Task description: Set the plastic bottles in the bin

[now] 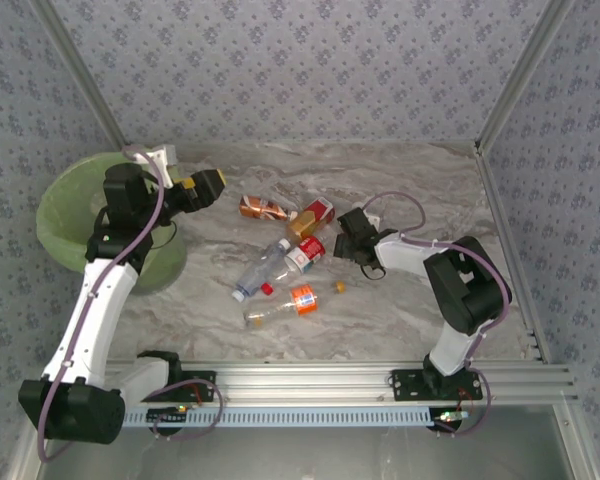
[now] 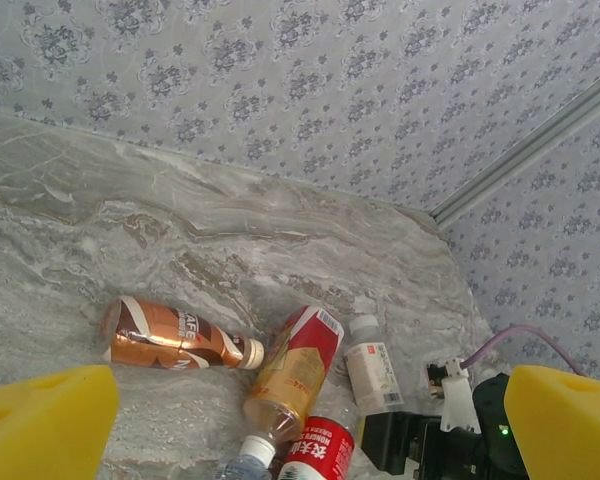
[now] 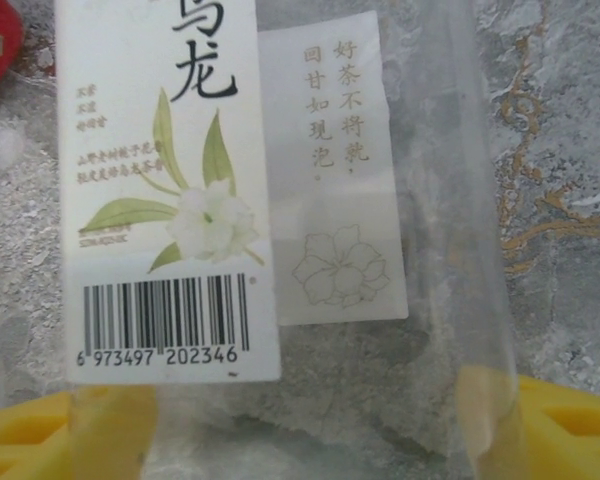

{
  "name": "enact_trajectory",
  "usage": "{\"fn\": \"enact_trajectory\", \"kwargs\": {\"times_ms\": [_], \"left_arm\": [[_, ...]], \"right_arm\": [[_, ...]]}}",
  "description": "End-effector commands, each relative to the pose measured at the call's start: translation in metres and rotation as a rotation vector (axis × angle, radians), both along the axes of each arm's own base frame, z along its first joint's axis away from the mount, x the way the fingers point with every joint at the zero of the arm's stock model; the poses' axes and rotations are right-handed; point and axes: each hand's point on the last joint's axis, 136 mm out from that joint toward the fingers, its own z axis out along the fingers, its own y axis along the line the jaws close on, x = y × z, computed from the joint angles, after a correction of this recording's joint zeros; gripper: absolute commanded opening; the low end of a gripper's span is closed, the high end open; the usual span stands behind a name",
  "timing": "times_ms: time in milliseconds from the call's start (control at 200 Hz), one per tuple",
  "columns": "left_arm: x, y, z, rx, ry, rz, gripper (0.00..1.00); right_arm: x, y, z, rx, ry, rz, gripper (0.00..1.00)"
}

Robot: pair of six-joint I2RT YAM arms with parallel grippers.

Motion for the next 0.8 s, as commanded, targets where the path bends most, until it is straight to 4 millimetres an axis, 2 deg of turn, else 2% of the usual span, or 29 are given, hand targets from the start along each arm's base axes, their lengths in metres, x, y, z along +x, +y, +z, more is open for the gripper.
{"fn": "enact_trajectory", "kwargs": {"times_ms": [0, 205, 435, 630, 795], "left_arm": [[0.002, -0.001, 0.004, 0.019, -0.016, 0.0, 0.99], [0.003, -0.009, 0.003, 0.052, -0.001, -0.014, 0.99], [0.007, -0.04, 0.002, 0.115, 0.005, -0.08, 0.99], [0.014, -0.071, 0.0, 0.151, 0.007, -0.129, 0.99], [0.022, -0.092, -0.005, 0.14, 0.021, -0.156, 0.99]], "right_arm": [[-0.007, -0.012, -0.004, -0.063, 0.02, -0.01, 0.75], [-0.007, -0.023, 0.021, -0.037, -0.09, -0.031, 0.66], [-0.015, -0.038, 0.053, -0.001, -0.218, -0.064, 0.57], [-0.022, -0.042, 0.082, 0.028, -0.339, -0.018, 0.35], [-0.026, -0.034, 0.105, 0.099, -0.423, 0.037, 0.18]]}}
